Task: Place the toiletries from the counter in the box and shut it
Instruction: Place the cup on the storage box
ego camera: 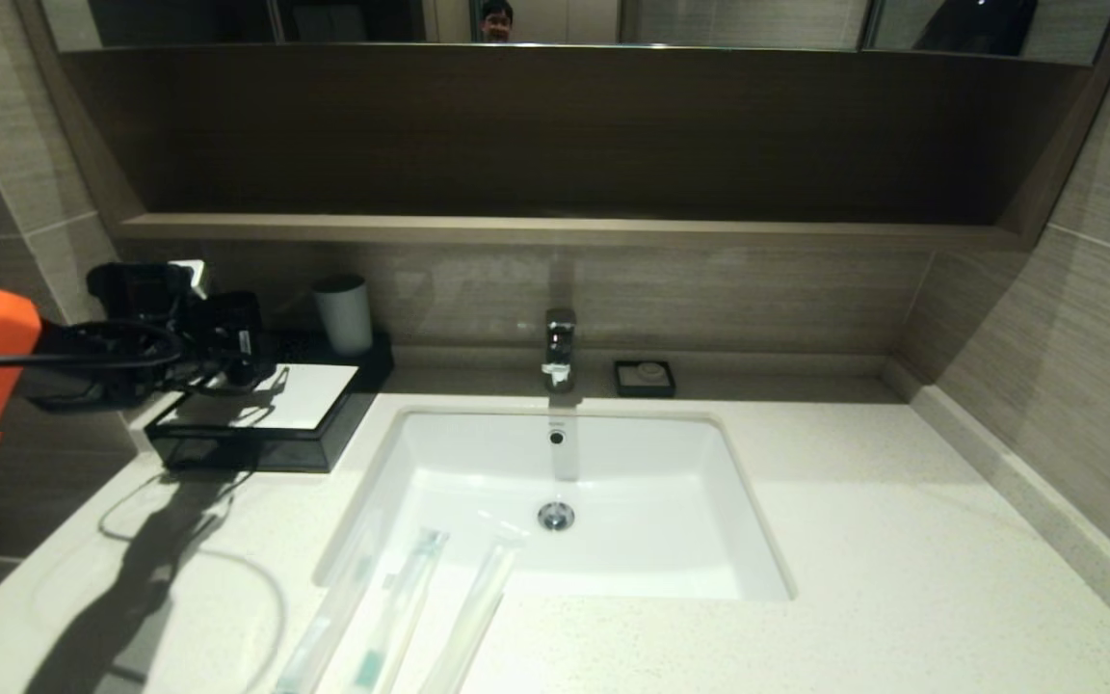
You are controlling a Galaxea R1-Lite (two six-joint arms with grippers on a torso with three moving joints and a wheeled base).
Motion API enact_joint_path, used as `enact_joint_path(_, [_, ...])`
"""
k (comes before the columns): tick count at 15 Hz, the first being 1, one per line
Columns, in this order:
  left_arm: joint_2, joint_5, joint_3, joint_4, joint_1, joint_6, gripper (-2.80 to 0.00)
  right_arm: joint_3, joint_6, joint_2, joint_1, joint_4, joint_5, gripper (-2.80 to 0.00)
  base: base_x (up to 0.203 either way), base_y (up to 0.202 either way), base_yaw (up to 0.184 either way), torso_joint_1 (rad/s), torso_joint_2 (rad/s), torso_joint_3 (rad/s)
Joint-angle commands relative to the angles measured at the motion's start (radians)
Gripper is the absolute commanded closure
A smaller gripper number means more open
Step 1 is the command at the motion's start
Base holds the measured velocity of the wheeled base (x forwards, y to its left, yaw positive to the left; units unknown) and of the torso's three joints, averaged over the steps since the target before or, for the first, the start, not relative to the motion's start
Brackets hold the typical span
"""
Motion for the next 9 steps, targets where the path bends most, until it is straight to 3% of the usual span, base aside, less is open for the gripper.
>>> enact_joint_path(1, [-0.090, 0.000, 0.084, -0.003, 0.000, 0.001, -2.80, 0.002, 0.000, 0.000, 0.001, 0.000, 0.000, 0.00, 0.000, 0.000, 0.000, 0.000, 0.00, 0.000])
enact_joint_path(5, [-0.190, -0.011, 0.227, -0.006, 0.008, -0.011, -2.80, 0.002, 0.000, 0.000, 0.000, 0.000, 0.000, 0.00, 0.000, 0.000, 0.000, 0.000, 0.00, 0.000])
enact_joint_path(6, [-0.201, -0.015, 0.245, -0.006, 0.013, -0.011, 0.00, 0.002, 0.000, 0.000, 0.000, 0.000, 0.000, 0.00, 0.000, 0.000, 0.000, 0.000, 0.00, 0.000])
enact_joint_path(9, [-0.202, -0.017, 0.262, -0.006, 0.031, -0.012, 0.00, 0.002, 0.000, -0.002, 0.000, 0.000, 0.000, 0.00, 0.000, 0.000, 0.000, 0.000, 0.00, 0.000])
